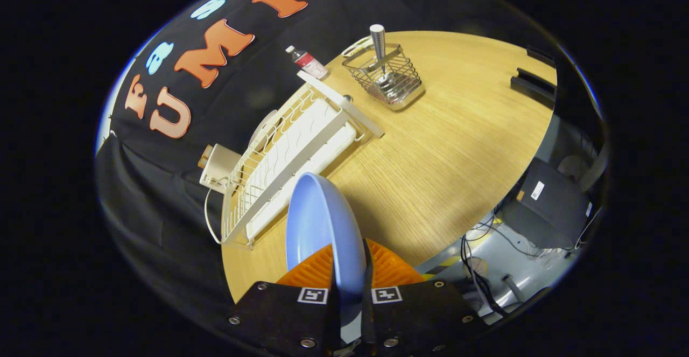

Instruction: Take the plate from the dish rack, then take the spoon from the basket and place it into the plate.

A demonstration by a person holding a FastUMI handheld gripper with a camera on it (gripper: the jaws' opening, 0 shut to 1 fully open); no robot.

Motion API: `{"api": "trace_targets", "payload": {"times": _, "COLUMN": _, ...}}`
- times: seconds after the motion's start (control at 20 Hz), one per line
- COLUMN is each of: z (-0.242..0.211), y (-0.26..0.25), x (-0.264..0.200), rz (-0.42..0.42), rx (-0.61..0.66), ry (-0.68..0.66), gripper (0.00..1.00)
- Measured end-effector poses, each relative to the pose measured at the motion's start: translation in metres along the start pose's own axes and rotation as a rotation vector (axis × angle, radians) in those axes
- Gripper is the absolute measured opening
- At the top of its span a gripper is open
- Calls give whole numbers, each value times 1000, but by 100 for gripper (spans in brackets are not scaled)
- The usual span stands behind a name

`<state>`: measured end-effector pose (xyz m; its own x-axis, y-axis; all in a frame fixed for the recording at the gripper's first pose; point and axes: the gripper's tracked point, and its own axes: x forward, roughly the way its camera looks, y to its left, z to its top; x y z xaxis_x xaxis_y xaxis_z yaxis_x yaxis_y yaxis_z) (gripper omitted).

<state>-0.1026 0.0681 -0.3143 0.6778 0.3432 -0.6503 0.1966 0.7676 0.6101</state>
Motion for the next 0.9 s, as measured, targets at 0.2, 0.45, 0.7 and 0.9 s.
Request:
{"api": "trace_targets", "payload": {"times": 0.2, "z": -1, "y": 6, "x": 23, "rz": 43, "rx": 46, "ry": 39, "gripper": 15}}
{"api": "trace_targets", "payload": {"times": 0.45, "z": -1, "y": -2, "x": 28, "rz": 9, "rx": 40, "ry": 71, "gripper": 25}}
{"api": "trace_targets", "payload": {"times": 0.7, "z": 22, "y": -28, "x": 16, "rz": -73, "rx": -42, "ry": 55, "gripper": 39}}
{"api": "trace_targets", "payload": {"times": 0.9, "z": 69, "y": -41, "x": 3, "rz": -127, "rx": -120, "ry": -33, "gripper": 59}}
